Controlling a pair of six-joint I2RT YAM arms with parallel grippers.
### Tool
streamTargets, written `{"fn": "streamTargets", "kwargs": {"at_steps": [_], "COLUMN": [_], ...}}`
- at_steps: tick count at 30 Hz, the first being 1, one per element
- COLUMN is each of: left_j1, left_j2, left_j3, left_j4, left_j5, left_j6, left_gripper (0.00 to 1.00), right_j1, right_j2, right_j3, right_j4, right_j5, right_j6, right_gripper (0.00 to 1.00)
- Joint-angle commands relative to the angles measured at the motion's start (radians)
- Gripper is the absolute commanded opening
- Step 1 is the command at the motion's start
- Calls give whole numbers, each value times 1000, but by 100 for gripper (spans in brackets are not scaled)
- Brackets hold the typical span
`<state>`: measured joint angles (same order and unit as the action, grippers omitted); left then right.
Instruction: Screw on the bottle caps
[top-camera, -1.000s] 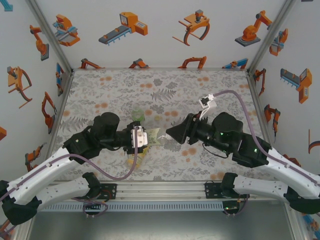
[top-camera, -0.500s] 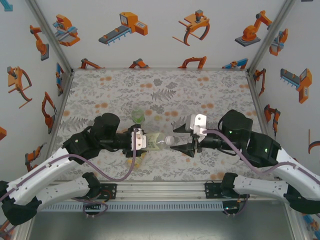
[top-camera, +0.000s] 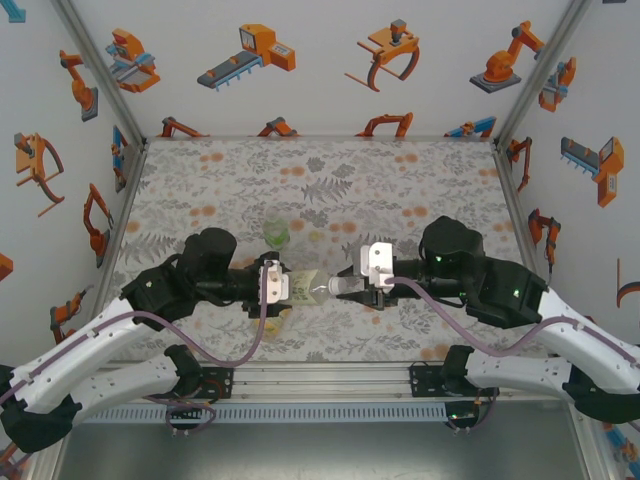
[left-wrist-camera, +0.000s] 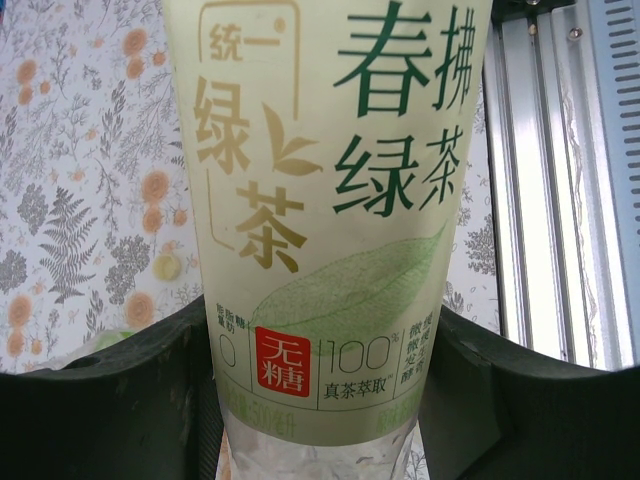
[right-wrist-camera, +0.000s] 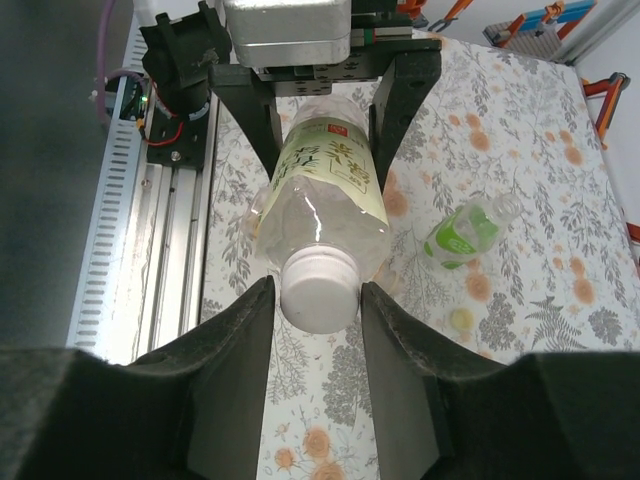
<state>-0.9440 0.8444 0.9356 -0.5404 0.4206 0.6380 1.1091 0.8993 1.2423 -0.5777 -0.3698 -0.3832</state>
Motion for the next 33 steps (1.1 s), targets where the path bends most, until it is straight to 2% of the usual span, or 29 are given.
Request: {"fn": "streamTargets", "kwargs": {"at_steps": [1,5,12,16,19,24,30,33], "left_j1": [-6,-4,-5,-6,-5,-5,-6,-6], "left_j2": [-14,-14,-14,-9,-3,8,15,23], "left_j3": [29,28,29,30,29,26,15,8], "left_j4": [-4,-4,-4,-3,0,11,52,79], "left_j5": [26,27,33,32,27,2,-18,-51], "left_j6": [15,14,15,19,20,17,21,15], "left_gripper": [0,0,0,0,0,0,0,0], "right_j1": [0,-1,0,-1,0,-1,-1,-2], "right_j2": [-10,-7,-7,-7,-10,-14,-20,-13], "right_j3": [-14,-16,-27,-29,-45,-80,-112,-117], "right_j4": [33,35,41,52,89,153,138,45], "right_j5": [10,16,34,51,93,254,481,554], "right_j6": [8,10,14,46,139,513,1136,1469], "right_gripper": [45,45,38,28,21,0,0,0]}}
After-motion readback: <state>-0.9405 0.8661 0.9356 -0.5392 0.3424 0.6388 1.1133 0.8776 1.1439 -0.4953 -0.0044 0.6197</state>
